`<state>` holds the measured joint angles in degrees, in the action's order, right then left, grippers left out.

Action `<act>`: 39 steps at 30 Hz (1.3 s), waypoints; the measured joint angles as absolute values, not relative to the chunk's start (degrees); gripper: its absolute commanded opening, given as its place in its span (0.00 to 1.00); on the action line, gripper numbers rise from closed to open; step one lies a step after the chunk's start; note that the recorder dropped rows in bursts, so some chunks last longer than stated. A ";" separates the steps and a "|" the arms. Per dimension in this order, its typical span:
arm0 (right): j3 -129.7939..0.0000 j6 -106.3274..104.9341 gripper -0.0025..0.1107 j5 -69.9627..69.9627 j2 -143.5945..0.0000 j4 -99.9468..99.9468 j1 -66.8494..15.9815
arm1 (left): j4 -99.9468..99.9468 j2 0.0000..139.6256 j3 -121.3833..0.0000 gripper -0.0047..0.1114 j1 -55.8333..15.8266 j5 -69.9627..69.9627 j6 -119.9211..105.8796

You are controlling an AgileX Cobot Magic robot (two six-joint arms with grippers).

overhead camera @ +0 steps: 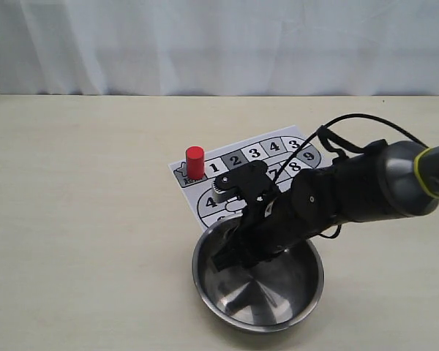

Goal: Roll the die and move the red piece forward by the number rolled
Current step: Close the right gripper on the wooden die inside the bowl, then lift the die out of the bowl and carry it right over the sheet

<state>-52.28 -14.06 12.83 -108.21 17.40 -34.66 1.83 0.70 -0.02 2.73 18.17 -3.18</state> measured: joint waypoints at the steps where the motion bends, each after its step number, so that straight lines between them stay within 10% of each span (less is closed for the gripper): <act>1: -52.28 -14.06 0.06 13.38 -107.52 17.40 -34.66 | 1.83 0.70 -0.02 0.04 2.73 18.17 -3.18; 9: -52.28 -13.95 0.06 19.01 -98.32 15.52 -34.13 | 1.83 0.70 -0.02 0.04 2.73 18.17 -3.18; 24: -61.97 -12.40 0.06 23.27 -104.71 8.64 1.14 | 1.83 0.70 -0.02 0.04 2.73 18.17 -3.18; 33: -63.96 -14.97 0.07 14.18 -111.64 6.94 4.98 | 1.83 0.70 -0.02 0.04 2.73 18.17 -3.18; 39: -72.55 -29.47 0.79 27.43 -115.34 29.42 1.80 | 1.83 0.70 -0.02 0.04 2.73 18.17 -3.18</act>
<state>-72.55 -29.47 27.43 -115.34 29.42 1.80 1.83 0.70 -0.02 2.73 18.17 -3.18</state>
